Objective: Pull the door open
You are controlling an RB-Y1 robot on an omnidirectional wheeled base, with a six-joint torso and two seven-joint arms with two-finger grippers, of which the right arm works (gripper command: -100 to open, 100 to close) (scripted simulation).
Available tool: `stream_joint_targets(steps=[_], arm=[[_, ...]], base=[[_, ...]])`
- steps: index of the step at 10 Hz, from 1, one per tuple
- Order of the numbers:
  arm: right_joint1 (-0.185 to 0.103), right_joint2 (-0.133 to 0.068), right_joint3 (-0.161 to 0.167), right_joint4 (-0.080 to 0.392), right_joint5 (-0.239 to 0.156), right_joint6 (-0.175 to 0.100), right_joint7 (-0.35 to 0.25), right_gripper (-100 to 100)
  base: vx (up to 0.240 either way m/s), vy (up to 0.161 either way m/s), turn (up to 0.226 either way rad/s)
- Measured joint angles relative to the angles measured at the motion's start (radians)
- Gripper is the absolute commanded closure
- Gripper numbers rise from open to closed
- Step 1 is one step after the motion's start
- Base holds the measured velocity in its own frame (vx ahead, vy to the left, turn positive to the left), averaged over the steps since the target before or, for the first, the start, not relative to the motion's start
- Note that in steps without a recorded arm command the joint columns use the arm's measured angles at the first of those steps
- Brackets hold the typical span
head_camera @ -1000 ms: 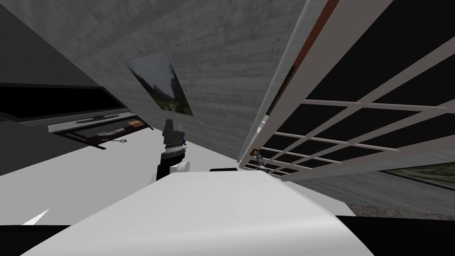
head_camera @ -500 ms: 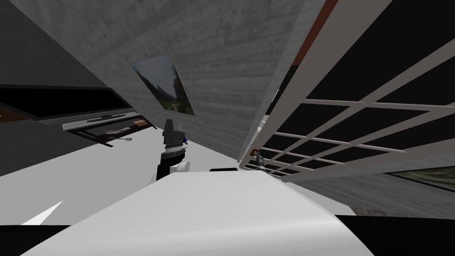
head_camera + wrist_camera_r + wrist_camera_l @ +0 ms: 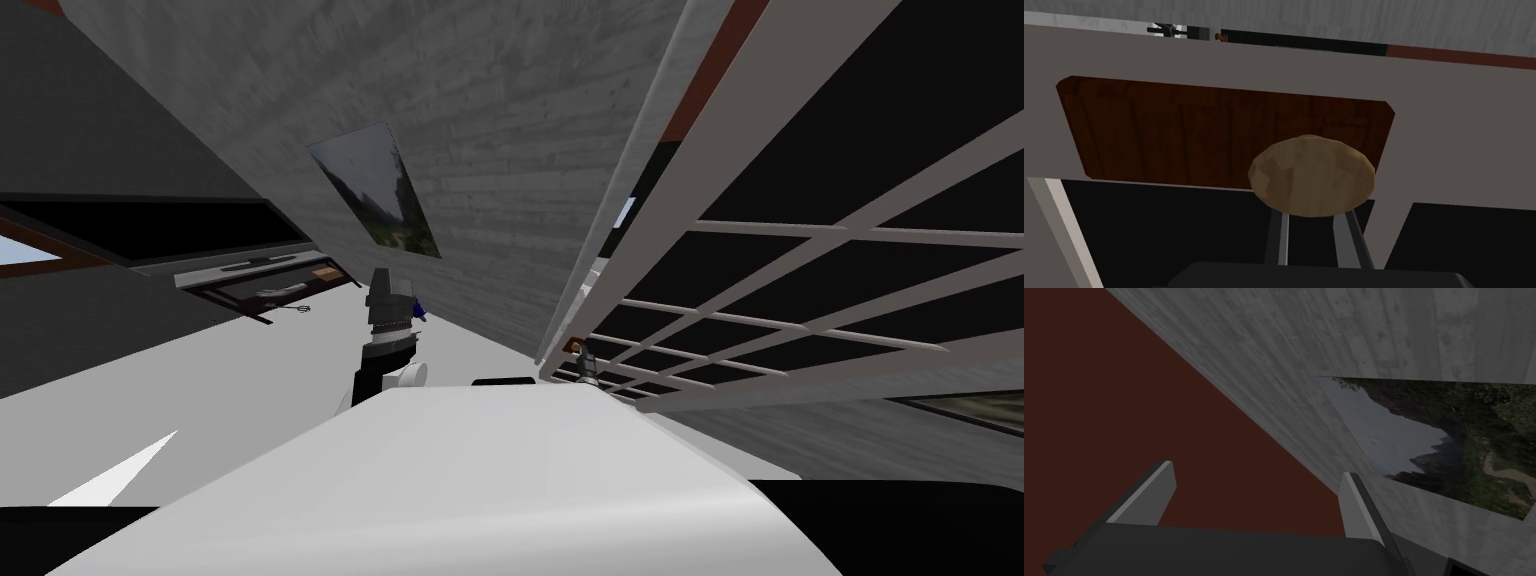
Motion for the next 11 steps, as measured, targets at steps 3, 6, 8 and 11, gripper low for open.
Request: stream_joint_targets(steps=[3, 6, 8, 11], arm=[[-0.003, 0.004, 0.003, 0.011, -0.017, -0.004, -0.067, 100], [0.023, 0.008, 0.006, -0.021, -0.027, 0.006, -0.111, 100], [0.005, 0.009, 0.009, 0.017, -0.035, -0.015, -0.158, 100], [0.056, 0.018, 0.014, -0.06, -0.055, 0.017, -0.218, 100]], base=[[-0.024, -0.012, 0.049], [-0.009, -0.008, 0.031], [-0.029, -0.011, 0.045], [-0.035, -0.016, 0.071]])
